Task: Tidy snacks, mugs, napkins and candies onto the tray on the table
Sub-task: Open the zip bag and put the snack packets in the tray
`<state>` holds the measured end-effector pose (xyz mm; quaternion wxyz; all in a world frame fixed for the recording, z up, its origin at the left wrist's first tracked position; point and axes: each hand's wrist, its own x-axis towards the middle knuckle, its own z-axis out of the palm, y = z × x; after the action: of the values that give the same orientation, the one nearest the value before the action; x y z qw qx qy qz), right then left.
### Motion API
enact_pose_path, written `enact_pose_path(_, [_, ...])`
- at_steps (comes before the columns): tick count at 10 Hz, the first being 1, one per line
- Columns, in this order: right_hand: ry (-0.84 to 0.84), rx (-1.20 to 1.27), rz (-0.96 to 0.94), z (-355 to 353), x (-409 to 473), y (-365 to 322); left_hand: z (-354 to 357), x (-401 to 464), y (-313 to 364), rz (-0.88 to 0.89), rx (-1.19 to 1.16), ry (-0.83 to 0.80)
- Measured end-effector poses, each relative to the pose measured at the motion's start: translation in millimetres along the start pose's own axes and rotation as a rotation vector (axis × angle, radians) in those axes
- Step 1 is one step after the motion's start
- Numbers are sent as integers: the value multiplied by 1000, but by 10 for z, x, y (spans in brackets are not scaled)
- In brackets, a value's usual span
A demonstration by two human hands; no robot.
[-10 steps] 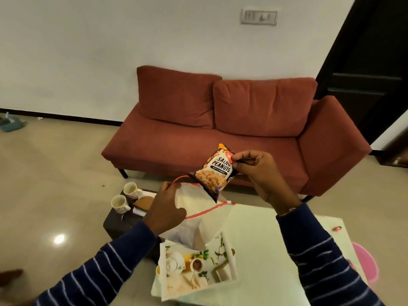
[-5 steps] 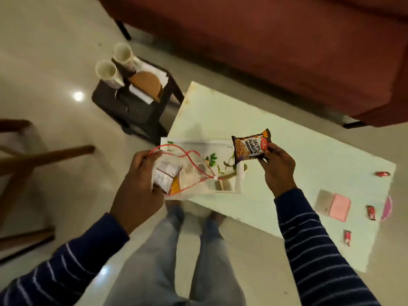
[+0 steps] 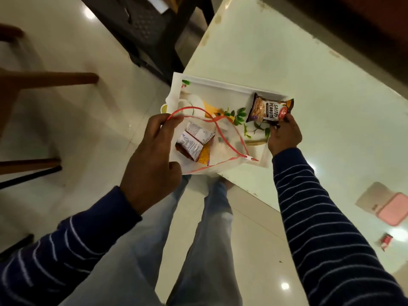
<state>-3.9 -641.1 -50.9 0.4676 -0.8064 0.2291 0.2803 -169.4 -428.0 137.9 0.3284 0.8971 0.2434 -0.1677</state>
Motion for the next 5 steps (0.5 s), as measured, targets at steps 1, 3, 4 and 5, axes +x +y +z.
enact_pose_path(1, [65,-24,18,32,47,15,66,30,-11,32,-2,-15])
enact_pose_path(3, [338,257,115,-47,-295,-111,73,65,11,63,-40,-34])
enact_pose_path(4, [338,351,72,-192,-660,-380,63,31,40,62,-49,-36])
enact_pose_path(5, [-136,431,-218,-474,-1395,-754,88,-17,49,90,-68,-51])
